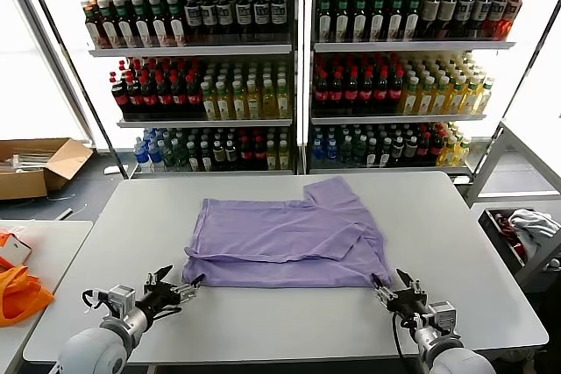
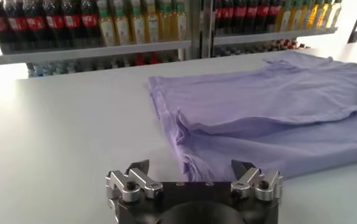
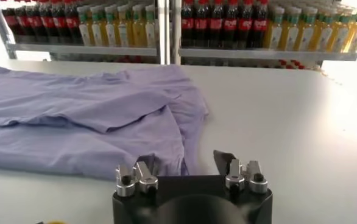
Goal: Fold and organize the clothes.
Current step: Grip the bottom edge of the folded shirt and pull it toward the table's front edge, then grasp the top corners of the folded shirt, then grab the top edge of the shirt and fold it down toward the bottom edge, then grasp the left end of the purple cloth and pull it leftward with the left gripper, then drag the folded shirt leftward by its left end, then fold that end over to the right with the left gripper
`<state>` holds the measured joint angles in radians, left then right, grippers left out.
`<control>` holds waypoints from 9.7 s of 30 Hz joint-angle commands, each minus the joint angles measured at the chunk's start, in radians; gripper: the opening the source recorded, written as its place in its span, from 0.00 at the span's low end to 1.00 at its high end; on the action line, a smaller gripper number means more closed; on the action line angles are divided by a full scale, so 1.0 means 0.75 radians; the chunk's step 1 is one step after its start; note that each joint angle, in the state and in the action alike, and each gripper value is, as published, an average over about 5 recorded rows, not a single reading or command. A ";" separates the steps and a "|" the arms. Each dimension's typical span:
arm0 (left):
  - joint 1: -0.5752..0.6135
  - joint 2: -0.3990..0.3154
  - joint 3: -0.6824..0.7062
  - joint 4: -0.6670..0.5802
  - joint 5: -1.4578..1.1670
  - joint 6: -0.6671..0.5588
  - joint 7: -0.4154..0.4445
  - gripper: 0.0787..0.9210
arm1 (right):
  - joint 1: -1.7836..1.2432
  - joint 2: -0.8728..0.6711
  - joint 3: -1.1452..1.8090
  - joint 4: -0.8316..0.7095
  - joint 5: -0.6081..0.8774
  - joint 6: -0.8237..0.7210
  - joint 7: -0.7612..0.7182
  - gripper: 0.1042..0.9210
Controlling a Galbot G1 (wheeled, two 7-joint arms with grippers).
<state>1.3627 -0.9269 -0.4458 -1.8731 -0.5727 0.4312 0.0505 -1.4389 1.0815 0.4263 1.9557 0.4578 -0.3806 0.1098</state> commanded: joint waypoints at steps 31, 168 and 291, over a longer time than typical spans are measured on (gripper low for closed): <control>0.457 -0.077 -0.243 -0.302 0.019 0.014 0.078 0.01 | -0.318 0.042 0.117 0.216 -0.060 0.037 -0.095 0.02; 0.242 0.163 -0.270 -0.266 0.016 -0.036 0.270 0.01 | -0.158 -0.202 0.373 0.239 0.511 -0.095 -0.582 0.00; 0.151 -0.075 -0.027 -0.302 0.313 -0.166 -0.079 0.03 | -0.411 0.036 0.620 0.292 0.100 0.512 -0.397 0.88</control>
<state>1.5086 -0.8844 -0.7124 -2.0315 -0.4309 0.2740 -0.0156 -1.7337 1.1079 0.8550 2.1828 0.5078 -0.0012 -0.1802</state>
